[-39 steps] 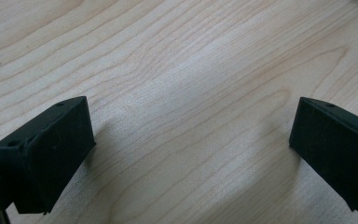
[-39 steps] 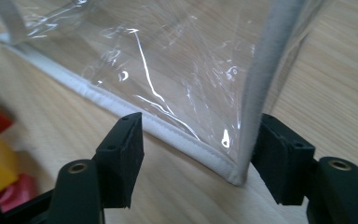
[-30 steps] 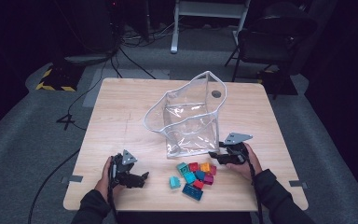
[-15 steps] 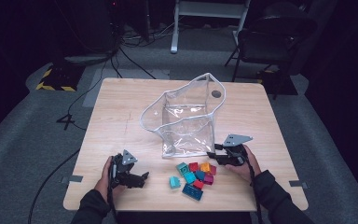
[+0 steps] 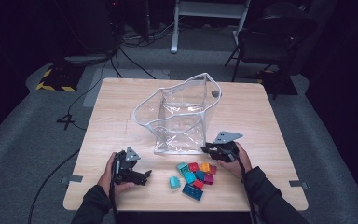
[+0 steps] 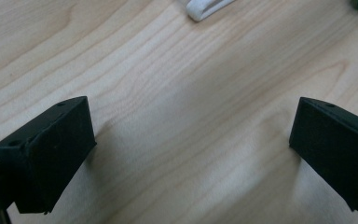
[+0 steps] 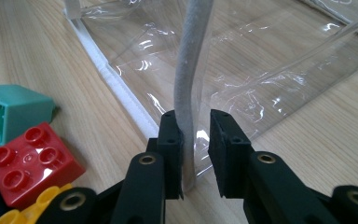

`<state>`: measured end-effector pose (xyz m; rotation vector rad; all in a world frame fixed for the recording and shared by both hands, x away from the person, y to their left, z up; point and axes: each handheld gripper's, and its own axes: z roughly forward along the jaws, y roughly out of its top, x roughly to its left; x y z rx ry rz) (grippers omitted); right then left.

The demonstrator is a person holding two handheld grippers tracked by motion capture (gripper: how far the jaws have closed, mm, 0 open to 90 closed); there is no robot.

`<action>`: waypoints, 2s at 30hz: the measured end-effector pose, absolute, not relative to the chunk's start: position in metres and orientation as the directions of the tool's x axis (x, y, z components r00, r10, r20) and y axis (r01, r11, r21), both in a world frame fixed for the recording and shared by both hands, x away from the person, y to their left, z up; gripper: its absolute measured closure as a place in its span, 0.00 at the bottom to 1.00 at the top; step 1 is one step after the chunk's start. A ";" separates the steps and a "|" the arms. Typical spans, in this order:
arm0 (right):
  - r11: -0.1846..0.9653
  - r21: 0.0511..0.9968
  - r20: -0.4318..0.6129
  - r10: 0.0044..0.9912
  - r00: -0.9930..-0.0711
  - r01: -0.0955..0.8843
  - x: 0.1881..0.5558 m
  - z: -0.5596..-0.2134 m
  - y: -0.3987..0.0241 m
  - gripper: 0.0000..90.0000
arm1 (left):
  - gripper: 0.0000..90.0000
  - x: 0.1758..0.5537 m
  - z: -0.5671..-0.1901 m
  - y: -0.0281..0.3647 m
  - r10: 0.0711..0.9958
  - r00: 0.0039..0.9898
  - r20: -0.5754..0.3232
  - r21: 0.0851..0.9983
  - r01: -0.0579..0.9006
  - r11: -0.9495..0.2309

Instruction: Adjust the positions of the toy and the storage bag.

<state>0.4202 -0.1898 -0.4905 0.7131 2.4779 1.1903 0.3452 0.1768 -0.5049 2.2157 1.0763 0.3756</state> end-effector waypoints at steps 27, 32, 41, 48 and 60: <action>0.511 0.797 -0.063 0.602 -0.796 0.322 0.424 -0.492 -0.199 0.97 | 0.31 0.417 -0.502 0.120 0.774 0.633 -0.011 0.696 0.561 -0.448; 0.507 0.797 -0.063 0.612 -0.788 0.330 0.424 -0.491 -0.207 0.97 | 0.35 0.418 -0.502 0.109 0.761 0.649 -0.013 0.701 0.549 -0.456; 0.508 0.792 -0.068 0.625 -0.777 0.339 0.422 -0.490 -0.223 0.97 | 0.30 0.415 -0.501 0.098 0.717 0.697 0.000 0.685 0.522 -0.508; 0.494 0.796 -0.055 0.633 -0.772 0.348 0.420 -0.490 -0.228 0.87 | 0.18 0.408 -0.498 0.107 0.717 0.696 -0.023 0.640 0.561 -0.524; 0.523 0.766 -0.007 0.588 -0.809 0.373 0.397 -0.488 -0.261 0.49 | 0.17 0.366 -0.497 0.163 0.753 0.658 -0.021 0.631 0.593 -0.500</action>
